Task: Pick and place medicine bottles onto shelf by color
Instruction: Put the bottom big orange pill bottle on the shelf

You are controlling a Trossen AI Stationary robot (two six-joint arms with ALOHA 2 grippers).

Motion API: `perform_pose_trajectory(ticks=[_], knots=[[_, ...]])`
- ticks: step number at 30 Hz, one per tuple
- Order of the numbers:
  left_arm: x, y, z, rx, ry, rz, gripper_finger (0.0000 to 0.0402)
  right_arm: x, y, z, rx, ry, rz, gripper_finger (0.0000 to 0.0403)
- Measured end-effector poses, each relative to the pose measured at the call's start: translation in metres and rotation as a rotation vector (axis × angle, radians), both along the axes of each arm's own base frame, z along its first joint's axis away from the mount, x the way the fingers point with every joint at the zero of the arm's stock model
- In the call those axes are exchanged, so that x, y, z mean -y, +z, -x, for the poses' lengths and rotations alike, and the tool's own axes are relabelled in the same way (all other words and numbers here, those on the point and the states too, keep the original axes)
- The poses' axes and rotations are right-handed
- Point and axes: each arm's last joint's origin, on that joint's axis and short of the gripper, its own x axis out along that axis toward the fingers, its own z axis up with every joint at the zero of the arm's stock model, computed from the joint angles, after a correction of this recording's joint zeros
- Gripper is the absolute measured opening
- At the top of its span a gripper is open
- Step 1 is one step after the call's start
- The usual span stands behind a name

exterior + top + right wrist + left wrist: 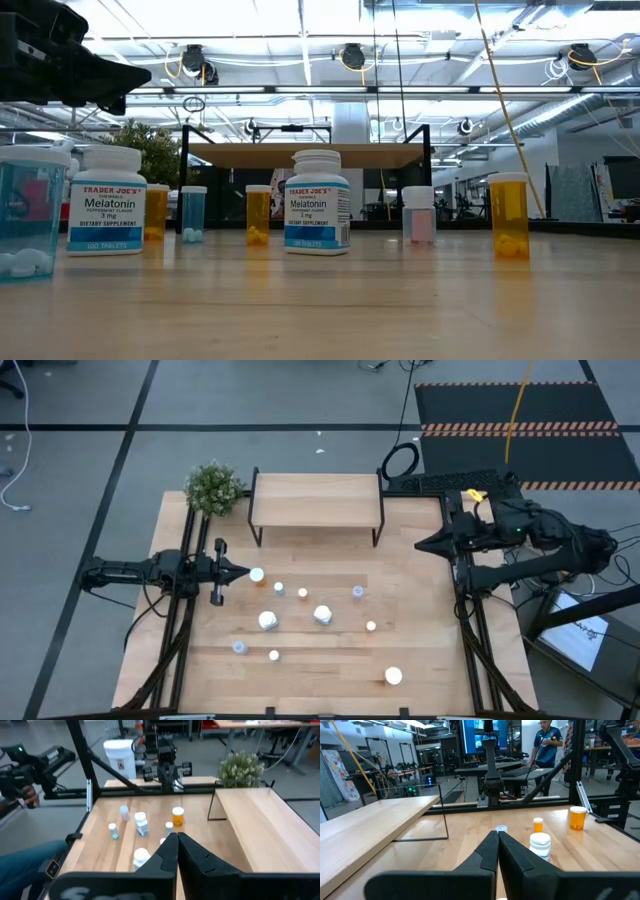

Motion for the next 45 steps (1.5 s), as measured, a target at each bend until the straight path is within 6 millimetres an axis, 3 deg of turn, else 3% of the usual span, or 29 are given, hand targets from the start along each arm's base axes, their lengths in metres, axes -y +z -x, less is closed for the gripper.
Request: perform_pose_trajectory(ticks=[12, 19, 27, 34, 45], knots=[[0.000, 0.000, 0.000, -0.001, -0.001, 0.019, 0.0015, 0.000, -0.006, -0.010, -0.068, -0.017, -0.043, 0.0000], [0.000, 0.010, 0.002, 0.057, -0.015, 0.182, 0.0015, 0.000, -0.005, -0.010, -0.054, -0.016, -0.041, 0.0000], [-0.001, 0.061, 0.013, 0.113, -0.034, 0.294, 0.0014, 0.000, -0.005, -0.010, -0.060, -0.016, -0.040, 0.0000], [-0.001, 0.114, 0.019, 0.021, -0.020, 0.286, 0.0014, 0.000, -0.005, -0.010, -0.060, -0.016, -0.040, 0.0000], [0.000, 0.209, 0.005, -0.131, 0.001, 0.218, 0.0014, 0.000, -0.005, -0.010, -0.060, -0.005, -0.015, 0.0000]])
